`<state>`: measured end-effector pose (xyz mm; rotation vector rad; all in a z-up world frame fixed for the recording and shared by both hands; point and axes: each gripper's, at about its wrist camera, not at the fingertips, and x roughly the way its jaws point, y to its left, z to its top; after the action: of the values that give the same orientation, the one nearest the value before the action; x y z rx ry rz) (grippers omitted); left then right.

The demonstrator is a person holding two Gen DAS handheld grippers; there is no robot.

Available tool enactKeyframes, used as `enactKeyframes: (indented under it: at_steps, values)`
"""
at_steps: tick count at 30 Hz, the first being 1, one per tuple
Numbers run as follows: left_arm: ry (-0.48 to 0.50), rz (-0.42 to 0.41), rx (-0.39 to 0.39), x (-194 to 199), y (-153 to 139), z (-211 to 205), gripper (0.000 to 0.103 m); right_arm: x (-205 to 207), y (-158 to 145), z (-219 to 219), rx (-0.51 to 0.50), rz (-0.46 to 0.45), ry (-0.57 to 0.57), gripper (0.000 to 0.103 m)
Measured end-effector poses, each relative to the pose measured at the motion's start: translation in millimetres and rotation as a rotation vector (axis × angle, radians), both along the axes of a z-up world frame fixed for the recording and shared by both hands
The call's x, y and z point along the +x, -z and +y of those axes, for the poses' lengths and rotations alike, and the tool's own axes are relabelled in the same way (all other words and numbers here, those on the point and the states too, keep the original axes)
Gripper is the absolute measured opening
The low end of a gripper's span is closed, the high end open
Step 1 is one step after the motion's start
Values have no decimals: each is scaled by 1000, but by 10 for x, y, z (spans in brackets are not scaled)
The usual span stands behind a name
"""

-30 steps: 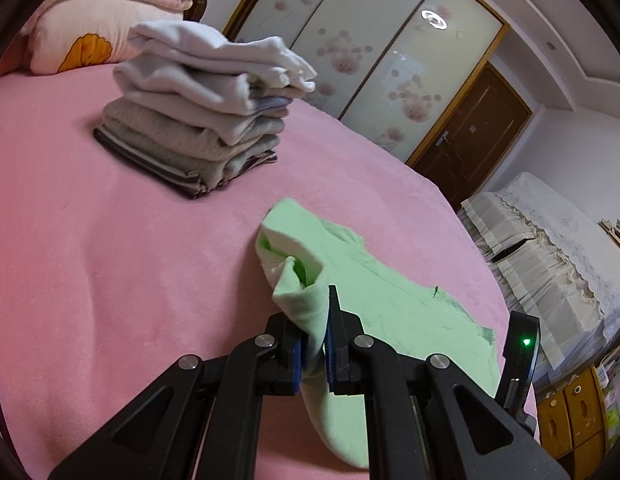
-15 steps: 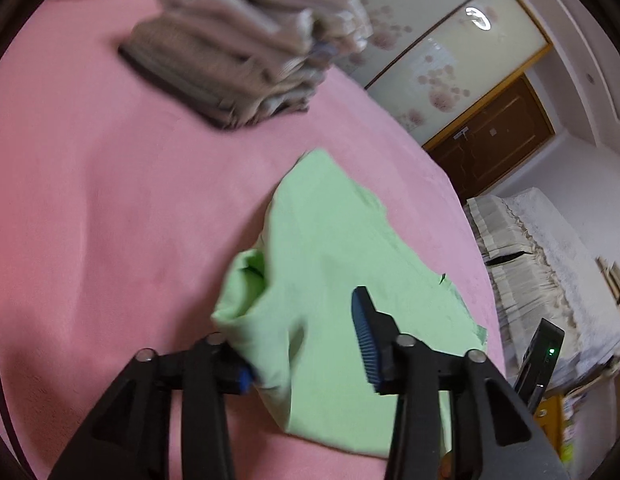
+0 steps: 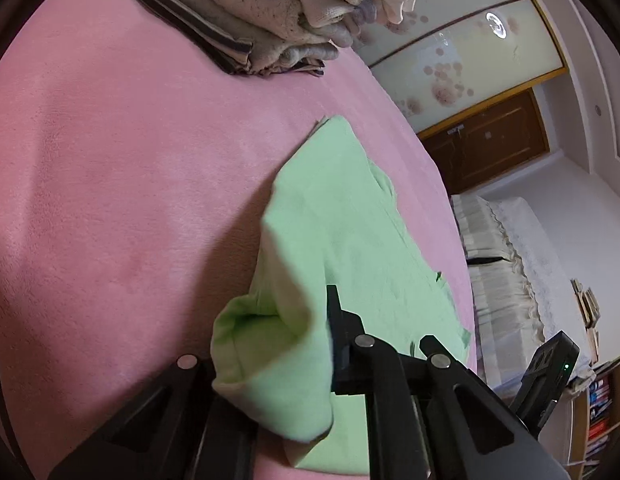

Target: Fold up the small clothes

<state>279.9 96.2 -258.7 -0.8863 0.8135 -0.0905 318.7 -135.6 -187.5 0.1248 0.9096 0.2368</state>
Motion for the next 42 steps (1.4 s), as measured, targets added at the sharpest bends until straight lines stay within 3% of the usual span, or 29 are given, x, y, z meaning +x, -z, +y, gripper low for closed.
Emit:
enactKeyframes:
  at_steps: [7,11,20,23,29,35,40,42]
  values:
    - [38,-140,202,-23,-548,-385,4,119,139,17,1,58,6,2]
    - [102,-197,274,107,-887,-701,4,55,70,-134,87,43,22,2]
    - [349,-286,391,398,-1441,-2106,4,-283,-208,-1007,194,-17,125,2]
    - [434,-301,403,375,-1431,-2594,4,-439,-206,-1431,220,-19,187,2]
    - [632,-280,464,182,-1101,-3528,4,-790,-92,-2217,224,-4,304,2]
    - [725,-203,522,44,-656,-3801,4,-1005,84,-2558,228,31,353,3]
    - [741,-175,563,-19,-535,-3897,5,-1048,140,-2573,224,37,344,3]
    - [756,-171,571,-28,-528,-3957,12,-1034,147,-2565,227,39,345,3]
